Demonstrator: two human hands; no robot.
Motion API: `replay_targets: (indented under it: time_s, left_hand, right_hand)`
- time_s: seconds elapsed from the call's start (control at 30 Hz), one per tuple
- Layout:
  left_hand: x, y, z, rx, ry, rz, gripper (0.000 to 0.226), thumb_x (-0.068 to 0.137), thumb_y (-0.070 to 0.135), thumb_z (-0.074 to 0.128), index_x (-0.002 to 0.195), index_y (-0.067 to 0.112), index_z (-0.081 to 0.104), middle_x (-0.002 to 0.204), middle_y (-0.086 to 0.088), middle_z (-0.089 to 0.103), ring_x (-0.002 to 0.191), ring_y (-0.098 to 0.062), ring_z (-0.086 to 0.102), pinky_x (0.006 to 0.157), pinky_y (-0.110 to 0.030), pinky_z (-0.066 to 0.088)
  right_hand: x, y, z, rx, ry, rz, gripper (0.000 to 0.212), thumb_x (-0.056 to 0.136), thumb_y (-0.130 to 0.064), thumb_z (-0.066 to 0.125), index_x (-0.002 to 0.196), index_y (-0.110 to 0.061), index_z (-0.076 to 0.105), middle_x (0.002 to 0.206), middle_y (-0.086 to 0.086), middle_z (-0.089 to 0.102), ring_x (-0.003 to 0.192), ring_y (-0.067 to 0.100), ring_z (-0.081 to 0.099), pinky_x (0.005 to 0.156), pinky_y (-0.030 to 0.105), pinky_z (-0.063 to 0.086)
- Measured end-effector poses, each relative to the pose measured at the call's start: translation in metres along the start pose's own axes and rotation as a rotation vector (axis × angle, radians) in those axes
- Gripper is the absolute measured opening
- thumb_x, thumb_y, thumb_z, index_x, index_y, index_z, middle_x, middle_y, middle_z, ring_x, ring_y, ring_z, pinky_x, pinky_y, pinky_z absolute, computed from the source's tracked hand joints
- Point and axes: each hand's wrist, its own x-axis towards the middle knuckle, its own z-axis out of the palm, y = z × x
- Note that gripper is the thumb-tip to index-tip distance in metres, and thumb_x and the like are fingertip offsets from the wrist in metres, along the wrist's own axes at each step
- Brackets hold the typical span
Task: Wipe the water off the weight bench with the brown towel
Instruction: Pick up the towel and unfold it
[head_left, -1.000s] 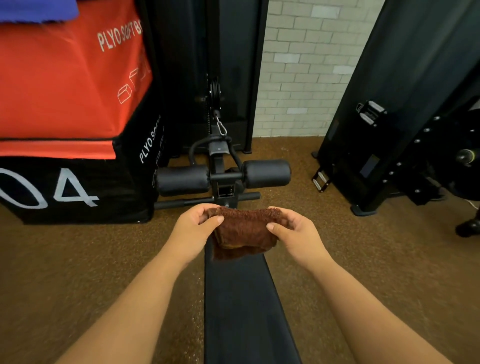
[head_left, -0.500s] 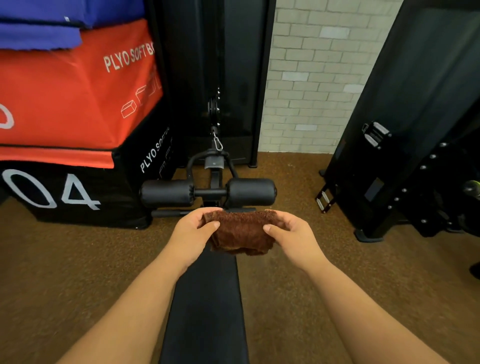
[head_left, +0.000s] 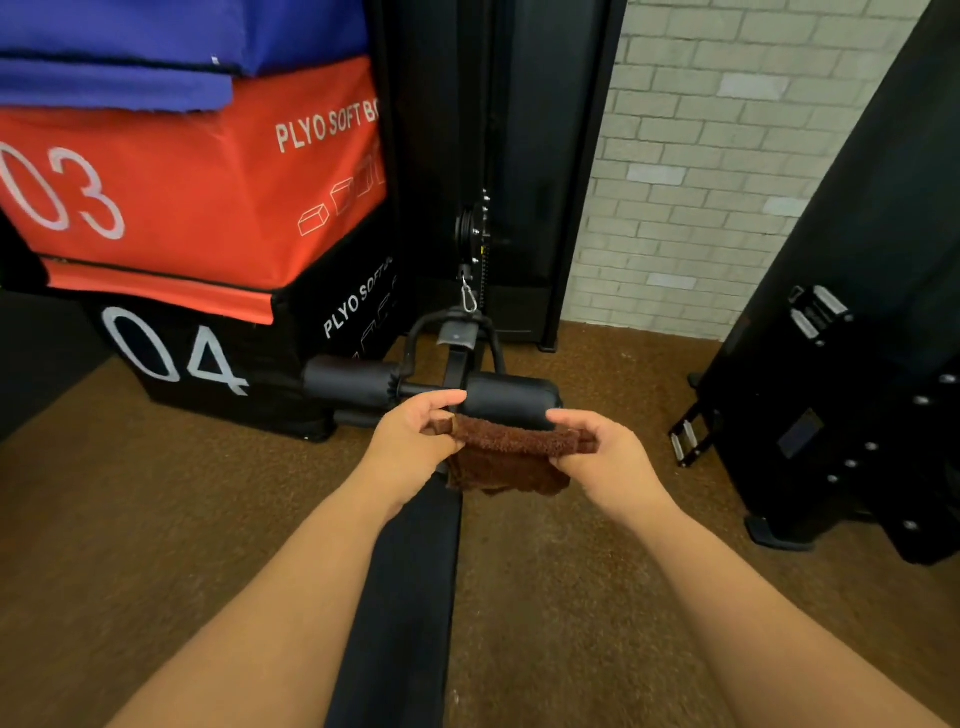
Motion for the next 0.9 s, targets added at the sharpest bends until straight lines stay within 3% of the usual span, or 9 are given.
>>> replay_targets:
  time_s: [0.13,0.2,0.27,0.43,0.53,0.63,0.77,0.9]
  left_hand:
    - [0.019,0.007,0.005,-0.031,-0.015,0.004,0.041,0.079,-0.004,0.067,0.105,0.028,0.066,0.098,-0.002,0.071,0.095,-0.015,0.065,0.076,-0.020,0.051]
    - [0.034,0.006,0.006,-0.044,-0.016,-0.002,0.035,0.077,-0.001,0.069,0.099,0.026,0.070,0.095,-0.002,0.072,0.094,-0.015,0.066,0.078,-0.024,0.051]
    - [0.051,0.003,0.007,-0.033,-0.032,-0.006,0.033,0.077,0.000,0.070,0.096,0.027,0.071,0.095,-0.002,0.072,0.094,-0.015,0.066,0.082,-0.027,0.051]
    - [0.109,-0.014,0.012,0.018,-0.051,-0.011,0.033,0.078,-0.003,0.068,0.094,0.026,0.068,0.092,0.002,0.072,0.088,-0.008,0.066,0.070,-0.016,0.050]
    - [0.147,-0.035,0.015,0.061,-0.044,-0.027,0.033,0.078,-0.002,0.068,0.097,0.025,0.067,0.093,0.001,0.071,0.088,-0.007,0.066,0.073,-0.017,0.051]
    - [0.180,-0.064,0.019,0.137,-0.037,-0.067,0.033,0.080,-0.001,0.067,0.104,0.022,0.066,0.095,-0.001,0.070,0.093,-0.012,0.065,0.082,-0.025,0.053]
    - [0.220,-0.099,0.026,0.256,-0.017,-0.101,0.034,0.080,0.006,0.068,0.100,0.033,0.064,0.096,0.001,0.066,0.093,-0.016,0.063,0.087,-0.038,0.053]
    - [0.254,-0.113,0.039,0.318,-0.010,-0.088,0.030,0.084,0.012,0.065,0.101,0.036,0.059,0.094,0.008,0.062,0.094,-0.012,0.060,0.084,-0.029,0.051]
  right_hand:
    - [0.013,0.006,-0.011,0.004,-0.001,-0.009,0.026,0.083,-0.005,0.069,0.099,-0.025,0.074,0.094,-0.008,0.073,0.088,0.005,0.068,0.075,0.016,0.052]
    - [0.023,0.011,-0.016,0.044,-0.010,0.003,0.021,0.083,-0.007,0.070,0.094,-0.023,0.075,0.091,-0.008,0.075,0.087,0.005,0.069,0.081,0.022,0.054]
    - [0.036,0.019,-0.020,0.071,-0.012,0.012,0.019,0.083,-0.008,0.070,0.096,-0.022,0.074,0.091,-0.008,0.075,0.087,0.006,0.069,0.081,0.023,0.054]
    - [0.092,0.047,-0.013,0.088,0.000,0.036,0.020,0.087,-0.009,0.066,0.100,-0.023,0.073,0.092,-0.010,0.075,0.089,0.004,0.069,0.082,0.021,0.052]
    - [0.137,0.066,-0.003,0.098,0.019,0.049,0.022,0.089,-0.009,0.063,0.103,-0.024,0.072,0.094,-0.010,0.074,0.090,0.003,0.068,0.083,0.021,0.053]
    - [0.173,0.090,0.012,0.100,0.045,0.105,0.024,0.090,-0.008,0.062,0.109,-0.021,0.070,0.096,-0.008,0.073,0.089,0.002,0.068,0.076,0.015,0.053]
    - [0.206,0.118,0.029,0.031,0.136,0.204,0.027,0.088,-0.016,0.067,0.110,-0.027,0.057,0.095,-0.001,0.068,0.087,0.007,0.065,0.062,0.010,0.048]
    - [0.232,0.132,0.035,-0.043,0.282,0.251,0.028,0.085,-0.022,0.071,0.101,-0.022,0.048,0.088,-0.002,0.062,0.082,0.006,0.060,0.059,0.014,0.040]
